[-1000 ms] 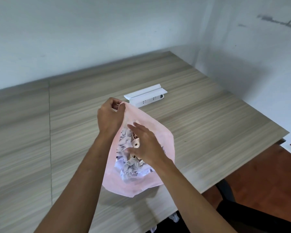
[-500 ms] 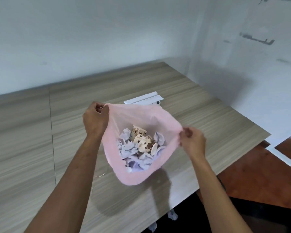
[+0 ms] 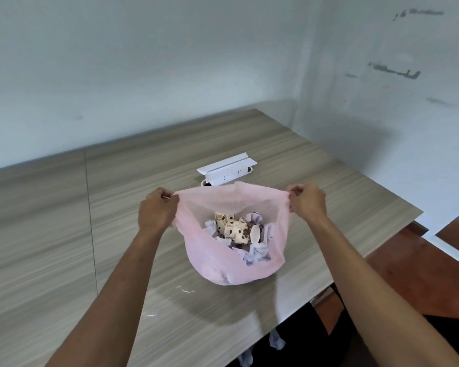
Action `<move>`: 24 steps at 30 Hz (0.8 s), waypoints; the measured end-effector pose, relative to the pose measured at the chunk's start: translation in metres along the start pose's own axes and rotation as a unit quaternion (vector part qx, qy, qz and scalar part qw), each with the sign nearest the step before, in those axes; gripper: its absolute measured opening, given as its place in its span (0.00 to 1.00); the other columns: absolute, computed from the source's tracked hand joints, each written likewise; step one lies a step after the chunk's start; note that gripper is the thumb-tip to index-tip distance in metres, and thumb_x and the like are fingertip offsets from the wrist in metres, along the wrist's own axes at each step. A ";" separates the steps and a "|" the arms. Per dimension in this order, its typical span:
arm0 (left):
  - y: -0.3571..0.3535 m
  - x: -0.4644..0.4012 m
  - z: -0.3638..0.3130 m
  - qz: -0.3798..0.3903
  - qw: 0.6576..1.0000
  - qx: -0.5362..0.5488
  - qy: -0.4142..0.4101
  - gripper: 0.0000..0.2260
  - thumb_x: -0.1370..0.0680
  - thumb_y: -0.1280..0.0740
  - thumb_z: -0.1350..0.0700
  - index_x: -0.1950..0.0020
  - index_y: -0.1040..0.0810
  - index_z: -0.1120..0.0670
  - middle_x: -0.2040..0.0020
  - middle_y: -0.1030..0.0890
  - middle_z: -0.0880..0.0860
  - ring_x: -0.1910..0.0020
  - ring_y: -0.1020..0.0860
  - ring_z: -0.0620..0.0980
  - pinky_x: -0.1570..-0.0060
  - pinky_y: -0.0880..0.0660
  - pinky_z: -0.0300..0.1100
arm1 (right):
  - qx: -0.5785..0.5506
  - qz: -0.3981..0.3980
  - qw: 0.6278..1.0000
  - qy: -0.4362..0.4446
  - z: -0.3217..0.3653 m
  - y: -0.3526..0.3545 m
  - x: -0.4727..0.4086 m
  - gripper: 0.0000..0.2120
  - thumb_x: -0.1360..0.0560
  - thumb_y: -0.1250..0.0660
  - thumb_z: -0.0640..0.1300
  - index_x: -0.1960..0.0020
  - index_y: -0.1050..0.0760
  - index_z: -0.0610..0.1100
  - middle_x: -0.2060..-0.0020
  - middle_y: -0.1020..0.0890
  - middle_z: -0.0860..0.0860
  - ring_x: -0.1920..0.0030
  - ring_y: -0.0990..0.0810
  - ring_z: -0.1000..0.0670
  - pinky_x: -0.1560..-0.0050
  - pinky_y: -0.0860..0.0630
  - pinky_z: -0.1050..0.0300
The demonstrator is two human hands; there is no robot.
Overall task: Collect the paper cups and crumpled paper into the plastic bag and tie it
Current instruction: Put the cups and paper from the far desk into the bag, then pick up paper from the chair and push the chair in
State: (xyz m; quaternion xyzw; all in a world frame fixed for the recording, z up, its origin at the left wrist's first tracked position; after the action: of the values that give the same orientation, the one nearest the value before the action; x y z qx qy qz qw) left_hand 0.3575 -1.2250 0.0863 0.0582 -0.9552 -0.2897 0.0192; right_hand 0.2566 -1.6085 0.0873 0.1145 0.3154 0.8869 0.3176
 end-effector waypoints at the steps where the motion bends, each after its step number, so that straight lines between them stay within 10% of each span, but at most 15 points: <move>1: -0.005 0.003 -0.001 0.015 1.000 -0.013 0.000 0.03 0.25 0.32 0.53 0.59 0.22 0.48 0.60 0.18 0.48 0.65 0.17 0.56 0.60 0.18 0.55 | -0.005 0.006 1.000 0.001 -0.002 -0.003 0.003 0.12 0.28 0.35 0.35 0.48 0.17 0.40 0.54 0.14 0.41 0.52 0.15 0.42 0.42 0.21 0.46; 13: -0.025 0.071 -0.052 -0.055 0.977 -0.148 -0.143 0.27 0.28 0.27 0.50 0.32 0.26 0.58 0.33 0.28 0.58 0.32 0.32 0.60 0.34 0.33 0.53 | 0.045 0.046 0.998 0.008 -0.029 0.013 0.034 0.24 0.27 0.30 0.46 0.32 0.27 0.43 0.38 0.21 0.45 0.39 0.22 0.45 0.40 0.30 0.59; 24: -0.108 0.136 -0.098 0.186 0.920 -0.100 -0.329 0.24 0.25 0.29 0.47 0.32 0.25 0.55 0.32 0.27 0.54 0.29 0.33 0.53 0.37 0.33 0.45 | 0.082 -0.032 0.989 -0.123 -0.090 0.076 0.132 0.30 0.26 0.32 0.50 0.27 0.35 0.43 0.31 0.29 0.44 0.34 0.27 0.44 0.35 0.29 0.53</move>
State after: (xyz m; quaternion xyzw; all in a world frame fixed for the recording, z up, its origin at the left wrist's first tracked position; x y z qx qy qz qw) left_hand 0.2400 -1.3848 0.1083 -0.2213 -0.8671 -0.3781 -0.2372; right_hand 0.0808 -1.6137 0.0654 0.2382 0.3494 0.8266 0.3713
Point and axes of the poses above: each hand's wrist, its own x-axis away from the middle knuckle, its own y-axis out of the back of the hand, z = x × y, the point moved 9 cm from there along -x, towards the middle knuckle
